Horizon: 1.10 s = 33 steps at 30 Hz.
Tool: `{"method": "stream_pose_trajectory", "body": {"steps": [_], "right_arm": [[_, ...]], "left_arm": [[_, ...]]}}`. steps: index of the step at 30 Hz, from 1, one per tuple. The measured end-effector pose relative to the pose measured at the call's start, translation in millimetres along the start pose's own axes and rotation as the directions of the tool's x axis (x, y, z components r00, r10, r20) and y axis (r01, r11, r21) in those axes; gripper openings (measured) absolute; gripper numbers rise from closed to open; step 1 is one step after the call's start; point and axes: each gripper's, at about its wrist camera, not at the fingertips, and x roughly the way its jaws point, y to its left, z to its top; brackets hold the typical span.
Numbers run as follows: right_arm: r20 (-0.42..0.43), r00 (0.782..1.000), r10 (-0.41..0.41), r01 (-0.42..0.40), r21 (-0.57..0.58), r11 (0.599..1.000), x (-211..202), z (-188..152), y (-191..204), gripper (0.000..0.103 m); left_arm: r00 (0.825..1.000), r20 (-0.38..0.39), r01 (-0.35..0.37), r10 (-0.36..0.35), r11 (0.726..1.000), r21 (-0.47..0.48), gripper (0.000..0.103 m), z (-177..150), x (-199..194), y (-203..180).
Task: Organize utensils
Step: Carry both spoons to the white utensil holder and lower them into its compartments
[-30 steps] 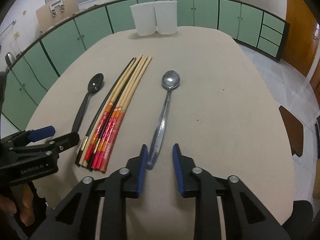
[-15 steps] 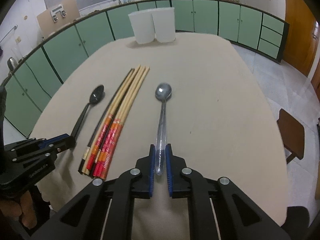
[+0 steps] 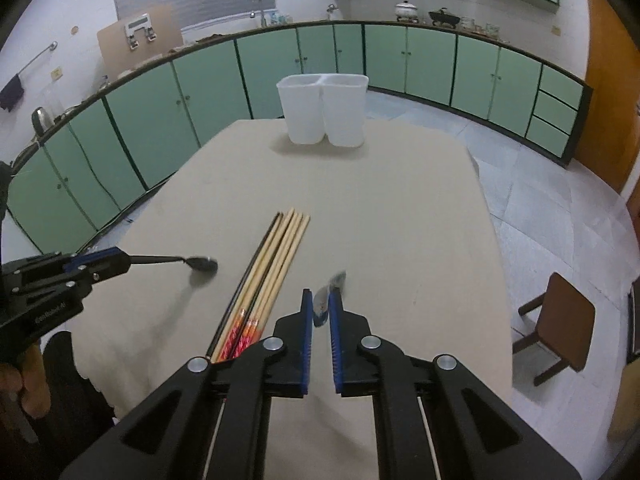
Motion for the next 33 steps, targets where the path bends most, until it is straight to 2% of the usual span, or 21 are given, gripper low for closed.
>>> {"method": "stream_pose_trajectory", "body": {"steps": [7,13,26,33], "right_arm": [[-0.076,0.995,0.062,-0.062,0.004,0.998,0.2,36.3,-14.4,0.003],[-0.089,0.992,0.085,-0.086,-0.006,0.996,-7.6,52.4,-19.6,0.002],[-0.013,0.995,0.095,-0.096,-0.026,0.995,-27.9,92.5,-18.5,0.002],[0.048,0.994,0.100,-0.099,-0.033,0.995,-33.8,143.1,-21.1,0.002]], "left_arm": [[0.997,-0.047,0.060,-0.059,0.998,0.017,0.010,35.9,-0.4,11.6],[0.997,-0.037,0.076,-0.075,0.996,0.046,0.010,62.3,-9.1,13.9],[0.995,0.051,0.087,-0.091,0.993,0.078,0.010,121.5,-31.7,2.2],[0.990,0.100,0.092,-0.099,0.993,0.075,0.010,172.6,-32.5,-0.6]]}}
